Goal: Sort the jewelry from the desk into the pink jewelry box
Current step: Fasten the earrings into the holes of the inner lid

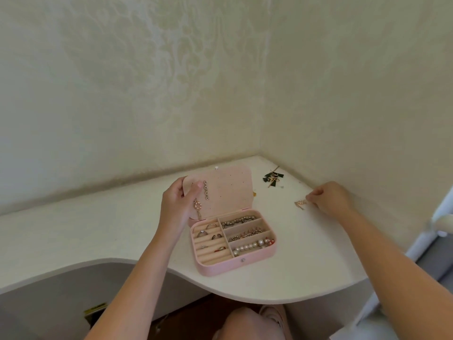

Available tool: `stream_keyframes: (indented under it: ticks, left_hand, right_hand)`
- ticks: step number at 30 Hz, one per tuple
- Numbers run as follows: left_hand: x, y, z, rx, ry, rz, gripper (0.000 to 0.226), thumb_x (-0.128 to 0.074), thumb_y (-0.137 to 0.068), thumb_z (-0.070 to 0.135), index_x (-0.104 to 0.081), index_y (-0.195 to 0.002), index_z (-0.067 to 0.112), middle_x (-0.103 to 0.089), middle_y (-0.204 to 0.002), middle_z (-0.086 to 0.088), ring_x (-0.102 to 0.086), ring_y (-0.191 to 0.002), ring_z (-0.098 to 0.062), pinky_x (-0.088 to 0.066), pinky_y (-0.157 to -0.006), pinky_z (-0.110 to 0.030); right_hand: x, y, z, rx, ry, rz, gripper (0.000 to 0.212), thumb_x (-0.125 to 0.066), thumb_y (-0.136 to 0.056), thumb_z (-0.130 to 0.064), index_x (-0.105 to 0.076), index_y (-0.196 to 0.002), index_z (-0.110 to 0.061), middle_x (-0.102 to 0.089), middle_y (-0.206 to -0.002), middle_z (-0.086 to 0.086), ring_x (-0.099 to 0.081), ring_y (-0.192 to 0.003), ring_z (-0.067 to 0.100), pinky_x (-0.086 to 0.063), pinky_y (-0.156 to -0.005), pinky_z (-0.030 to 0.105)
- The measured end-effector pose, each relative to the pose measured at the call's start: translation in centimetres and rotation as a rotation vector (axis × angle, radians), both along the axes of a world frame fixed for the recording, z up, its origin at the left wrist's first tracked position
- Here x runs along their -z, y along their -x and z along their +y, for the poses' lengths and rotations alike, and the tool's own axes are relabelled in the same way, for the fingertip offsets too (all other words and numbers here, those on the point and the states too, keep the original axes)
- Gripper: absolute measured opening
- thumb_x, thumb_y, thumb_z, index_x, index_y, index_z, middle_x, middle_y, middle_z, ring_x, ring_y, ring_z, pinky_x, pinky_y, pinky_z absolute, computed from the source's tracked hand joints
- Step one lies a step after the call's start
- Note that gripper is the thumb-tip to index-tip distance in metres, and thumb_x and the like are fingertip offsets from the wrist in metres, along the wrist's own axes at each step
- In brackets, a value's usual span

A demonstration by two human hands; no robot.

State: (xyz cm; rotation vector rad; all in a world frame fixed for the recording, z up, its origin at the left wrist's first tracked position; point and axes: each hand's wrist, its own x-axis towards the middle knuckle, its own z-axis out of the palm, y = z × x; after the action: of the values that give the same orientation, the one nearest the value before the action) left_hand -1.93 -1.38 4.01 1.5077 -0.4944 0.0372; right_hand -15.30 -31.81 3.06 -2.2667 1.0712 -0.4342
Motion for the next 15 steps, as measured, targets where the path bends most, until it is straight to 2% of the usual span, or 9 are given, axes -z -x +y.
stream_keyframes:
  ticks: [2, 5, 9, 12, 15]
  left_hand:
    - [0.0, 0.1, 0.0, -0.004, 0.005, 0.011, 0.009, -0.062, -0.089, 0.019, -0.066, -0.09, 0.01, -0.068, -0.076, 0.004, -0.062, -0.069, -0.006, -0.048, -0.062, -0.019]
    - [0.2, 0.1, 0.1, -0.018, 0.027, 0.047, 0.026, -0.055, -0.094, 0.025, -0.062, -0.089, 0.0, -0.065, -0.076, -0.002, -0.058, -0.069, -0.012, -0.045, -0.066, -0.027]
    - [0.2, 0.1, 0.5, -0.011, 0.047, 0.064, 0.047, -0.045, -0.097, 0.039, -0.056, -0.089, -0.006, -0.061, -0.081, -0.012, -0.057, -0.075, -0.019, -0.043, -0.073, -0.035]
    - [0.1, 0.1, 0.5, -0.016, 0.05, 0.065, 0.046, -0.043, -0.099, 0.034, -0.057, -0.093, -0.009, -0.063, -0.086, -0.014, -0.058, -0.078, -0.02, -0.044, -0.075, -0.037]
    - [0.0, 0.1, 0.4, -0.015, 0.032, 0.071, 0.038, -0.045, -0.098, 0.029, -0.06, -0.086, -0.003, -0.064, -0.08, -0.011, -0.058, -0.076, -0.019, -0.045, -0.076, -0.037]
  right_hand:
    - [0.3, -0.2, 0.2, 0.066, -0.036, 0.025, 0.052, -0.072, -0.081, -0.033, -0.038, -0.05, -0.01, -0.04, -0.048, 0.005, -0.036, -0.044, 0.019, -0.025, -0.047, 0.029]
    - [0.3, -1.1, 1.2, 0.117, -0.009, 0.086, 0.058, -0.07, -0.078, -0.048, -0.035, -0.053, -0.009, -0.042, -0.05, 0.004, -0.041, -0.045, 0.02, -0.027, -0.045, 0.028]
    - [0.2, -2.2, 1.9, 0.099, 0.06, 0.119, 0.04, -0.073, -0.077, -0.025, -0.045, -0.055, -0.006, -0.047, -0.053, 0.003, -0.044, -0.048, 0.017, -0.031, -0.043, 0.024]
    - [-0.9, -2.7, 2.2, 0.037, 0.017, 0.214, 0.021, -0.074, -0.071, -0.013, -0.06, -0.059, -0.005, -0.057, -0.048, 0.002, -0.059, -0.054, 0.02, -0.046, -0.051, 0.025]
    - [-1.9, -2.9, 2.9, -0.048, 0.1, 0.355, 0.029, -0.074, -0.071, -0.01, -0.049, -0.056, -0.01, -0.053, -0.046, -0.001, -0.062, -0.067, 0.021, -0.04, -0.048, 0.02]
